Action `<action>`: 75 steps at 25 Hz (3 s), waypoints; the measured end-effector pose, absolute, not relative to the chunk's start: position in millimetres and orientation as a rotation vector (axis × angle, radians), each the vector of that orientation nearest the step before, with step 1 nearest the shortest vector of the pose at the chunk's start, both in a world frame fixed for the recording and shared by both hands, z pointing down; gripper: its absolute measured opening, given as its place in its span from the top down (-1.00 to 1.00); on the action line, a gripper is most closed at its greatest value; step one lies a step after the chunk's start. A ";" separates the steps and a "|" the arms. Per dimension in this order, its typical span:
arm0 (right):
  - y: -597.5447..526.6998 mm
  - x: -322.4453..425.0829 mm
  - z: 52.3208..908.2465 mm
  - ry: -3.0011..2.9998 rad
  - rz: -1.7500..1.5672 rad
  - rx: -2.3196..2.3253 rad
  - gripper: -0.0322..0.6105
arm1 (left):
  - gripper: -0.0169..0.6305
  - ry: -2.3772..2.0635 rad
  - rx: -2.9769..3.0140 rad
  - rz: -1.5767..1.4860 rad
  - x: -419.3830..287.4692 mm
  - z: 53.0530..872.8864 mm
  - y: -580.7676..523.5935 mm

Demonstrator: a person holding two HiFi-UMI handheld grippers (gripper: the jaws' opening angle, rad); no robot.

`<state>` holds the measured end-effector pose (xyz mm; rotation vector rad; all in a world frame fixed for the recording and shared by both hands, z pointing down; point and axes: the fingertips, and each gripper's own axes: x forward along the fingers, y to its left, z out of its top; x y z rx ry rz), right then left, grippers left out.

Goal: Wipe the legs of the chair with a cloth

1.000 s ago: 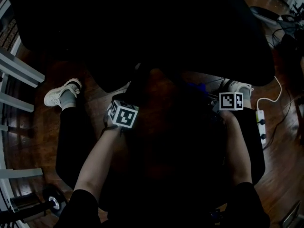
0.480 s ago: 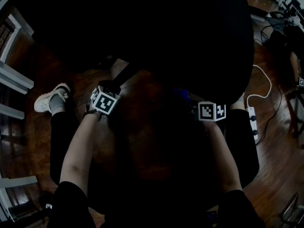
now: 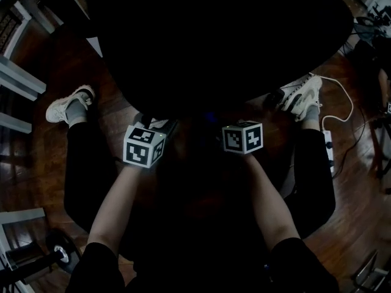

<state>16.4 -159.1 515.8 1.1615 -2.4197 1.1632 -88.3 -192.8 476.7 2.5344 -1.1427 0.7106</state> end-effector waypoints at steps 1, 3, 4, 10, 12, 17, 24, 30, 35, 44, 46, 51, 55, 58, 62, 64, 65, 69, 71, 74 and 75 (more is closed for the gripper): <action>-160.2 5.2 515.1 -2.420 1.147 1.169 0.64 | 0.17 -1.136 2.537 0.702 -86.5 475.6 -185.2; -162.8 -10.4 511.7 -2.426 1.120 1.194 0.64 | 0.15 -1.128 2.538 0.704 -86.0 474.9 -175.5; -164.4 -11.3 511.8 -2.427 1.111 1.221 0.64 | 0.14 -1.123 2.536 0.707 -85.8 474.8 -172.5; -196.1 26.9 498.2 -2.400 1.066 1.530 0.64 | 0.11 -1.166 2.579 0.791 -80.9 469.9 -169.0; -214.0 31.5 493.0 -2.398 1.052 1.591 0.64 | 0.11 -1.259 2.622 0.788 -85.3 456.5 -168.3; -259.9 39.3 491.2 -2.343 1.058 1.730 0.64 | 0.12 -1.224 2.679 0.679 -65.6 447.5 -150.4; -277.9 75.6 495.5 -2.275 1.413 2.014 0.64 | 0.15 -1.115 2.670 0.679 -33.1 478.3 -141.3; -238.2 112.7 501.1 -2.246 1.454 2.069 0.63 | 0.17 -1.066 2.658 0.689 -19.2 495.0 -133.6; -201.8 145.6 508.9 -2.180 1.410 2.108 0.63 | 0.17 -1.043 2.648 0.681 -4.9 498.8 -130.2; -144.8 188.7 515.0 -2.074 1.377 2.194 0.63 | 0.17 -1.005 2.666 0.624 12.1 492.4 -113.2; -134.9 197.5 518.1 -2.053 1.364 2.205 0.63 | 0.17 -1.005 2.672 0.623 12.6 490.2 -111.1; -122.1 198.5 517.8 -2.086 1.310 2.155 0.64 | 0.17 -1.018 2.677 0.607 8.7 481.6 -107.7; -166.2 150.3 470.5 -2.344 1.238 2.028 0.64 | 0.17 -1.033 2.677 0.579 2.3 477.2 -114.3; -211.9 125.4 438.5 -2.412 1.163 2.008 0.64 | 0.17 -1.065 2.682 0.584 -7.1 467.9 -116.5; -259.5 122.5 417.4 -2.389 1.061 2.055 0.64 | 0.17 -1.086 2.688 0.595 -9.8 464.0 -122.7; -271.1 129.7 420.3 -2.326 1.024 2.076 0.64 | 0.17 -1.076 2.690 0.569 -1.2 460.3 -126.8; -273.2 133.8 424.0 -2.282 0.999 2.083 0.64 | 0.17 -1.067 2.693 0.552 4.3 458.5 -128.1; -262.9 148.6 436.8 -2.105 0.899 2.081 0.64 | 0.17 -1.039 2.712 0.535 22.4 453.2 -127.2; -252.3 160.2 441.8 -2.045 0.902 2.075 0.64 | 0.17 -1.026 2.722 0.551 31.3 454.9 -125.4; -233.1 180.2 450.5 -2.003 0.903 2.049 0.64 | 0.17 -1.007 2.724 0.571 44.9 460.5 -123.2; -225.9 185.9 453.1 -1.995 0.887 2.036 0.64 | 0.17 -1.002 2.723 0.577 48.6 462.7 -122.2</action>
